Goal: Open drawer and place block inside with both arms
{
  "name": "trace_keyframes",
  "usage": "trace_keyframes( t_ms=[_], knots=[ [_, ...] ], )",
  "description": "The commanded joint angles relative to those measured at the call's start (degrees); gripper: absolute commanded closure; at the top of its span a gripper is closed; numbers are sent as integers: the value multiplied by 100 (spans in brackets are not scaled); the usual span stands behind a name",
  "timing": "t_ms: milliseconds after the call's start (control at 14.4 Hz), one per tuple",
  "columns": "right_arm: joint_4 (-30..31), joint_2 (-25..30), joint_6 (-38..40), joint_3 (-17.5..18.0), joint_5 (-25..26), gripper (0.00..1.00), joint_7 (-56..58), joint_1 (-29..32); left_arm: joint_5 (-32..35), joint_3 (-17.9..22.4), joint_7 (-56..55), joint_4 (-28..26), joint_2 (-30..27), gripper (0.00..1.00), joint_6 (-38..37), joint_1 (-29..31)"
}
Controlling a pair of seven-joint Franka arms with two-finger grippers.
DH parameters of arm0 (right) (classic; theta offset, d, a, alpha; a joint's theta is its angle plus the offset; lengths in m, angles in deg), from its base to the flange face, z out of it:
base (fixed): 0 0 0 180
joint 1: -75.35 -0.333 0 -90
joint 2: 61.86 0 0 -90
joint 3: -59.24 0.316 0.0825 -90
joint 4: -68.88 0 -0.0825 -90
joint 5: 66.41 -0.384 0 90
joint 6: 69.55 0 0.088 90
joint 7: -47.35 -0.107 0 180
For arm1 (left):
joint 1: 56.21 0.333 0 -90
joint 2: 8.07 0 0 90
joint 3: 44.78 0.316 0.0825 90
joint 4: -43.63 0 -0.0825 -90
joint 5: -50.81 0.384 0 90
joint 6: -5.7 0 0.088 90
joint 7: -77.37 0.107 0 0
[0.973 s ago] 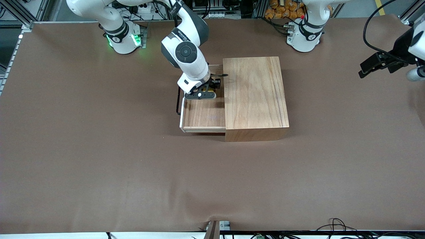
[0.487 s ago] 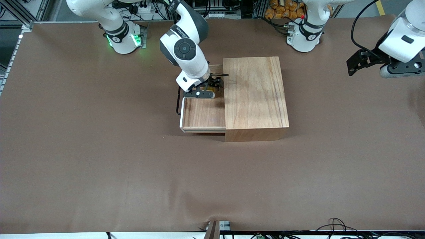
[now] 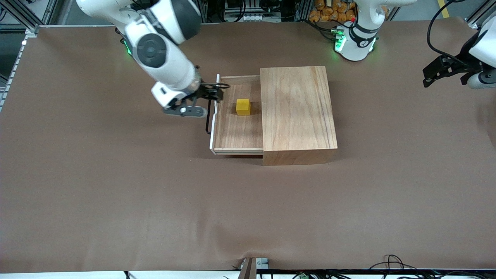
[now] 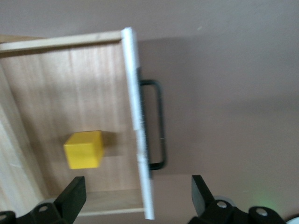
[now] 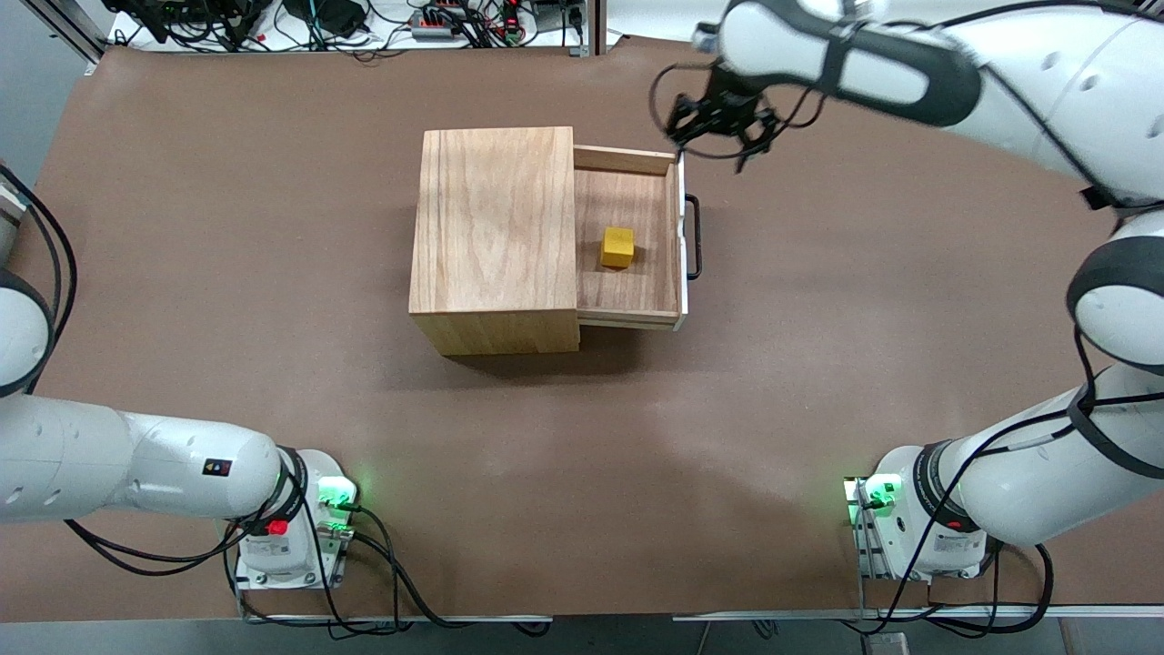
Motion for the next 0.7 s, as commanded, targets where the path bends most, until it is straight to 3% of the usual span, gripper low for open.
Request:
trace_keyframes(
  t_ms=[0, 139, 487, 626],
  knots=[
    [93, 407, 410, 81, 22, 0, 706, 610, 51, 80, 4, -127, -150, 0, 55, -135],
    [85, 671, 630, 81, 205, 0, 812, 1198, 16, 71, 4, -101, -150, 0, 55, -143],
    [67, 1154, 972, 63, 338, 0, 2339, 2403, -125, 62, 39, -40, -150, 0, 47, -152],
    [-3, 1391, 1376, 46, 347, 0, 3147, 3148, -247, 80, 56, 57, -123, 0, 47, -143]
  ],
)
